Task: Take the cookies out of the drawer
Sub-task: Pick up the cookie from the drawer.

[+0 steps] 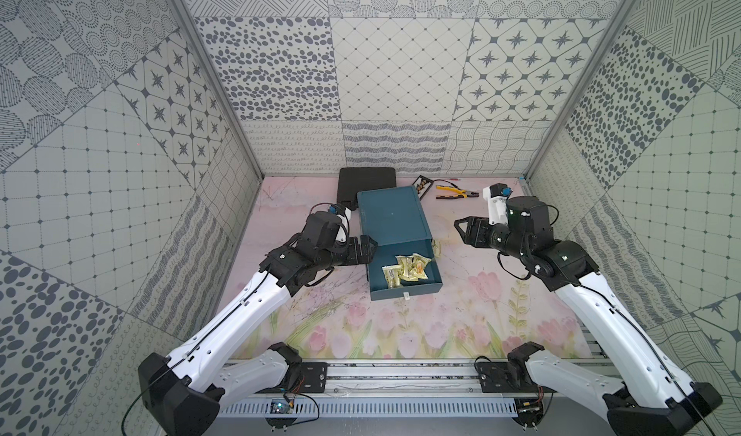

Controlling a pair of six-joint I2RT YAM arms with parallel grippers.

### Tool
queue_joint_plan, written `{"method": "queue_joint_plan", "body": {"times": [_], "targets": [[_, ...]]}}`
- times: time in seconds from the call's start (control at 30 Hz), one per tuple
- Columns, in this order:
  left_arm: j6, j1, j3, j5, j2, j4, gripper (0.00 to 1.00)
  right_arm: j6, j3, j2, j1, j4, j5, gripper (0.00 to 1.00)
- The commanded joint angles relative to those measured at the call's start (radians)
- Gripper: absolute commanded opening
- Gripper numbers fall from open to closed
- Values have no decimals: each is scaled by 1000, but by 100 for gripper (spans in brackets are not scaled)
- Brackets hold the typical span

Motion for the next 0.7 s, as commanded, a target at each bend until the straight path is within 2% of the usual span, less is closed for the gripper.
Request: {"method": "queue_joint_plan", "body": {"times": [0.0, 0.1, 0.3, 0.67], "targets": [[-19, 42, -48, 151, -5, 71, 99, 72, 112, 55, 125, -144, 73, 64], [-21, 59, -60, 177, -3, 101, 99, 109, 195, 148, 286, -196, 156, 64], [-15, 99, -86, 224, -29, 110, 99, 165, 229, 271, 435, -198, 207, 64], [-27, 132, -137, 290, -38, 191, 99, 189, 247, 440, 516, -200, 273, 62]]}}
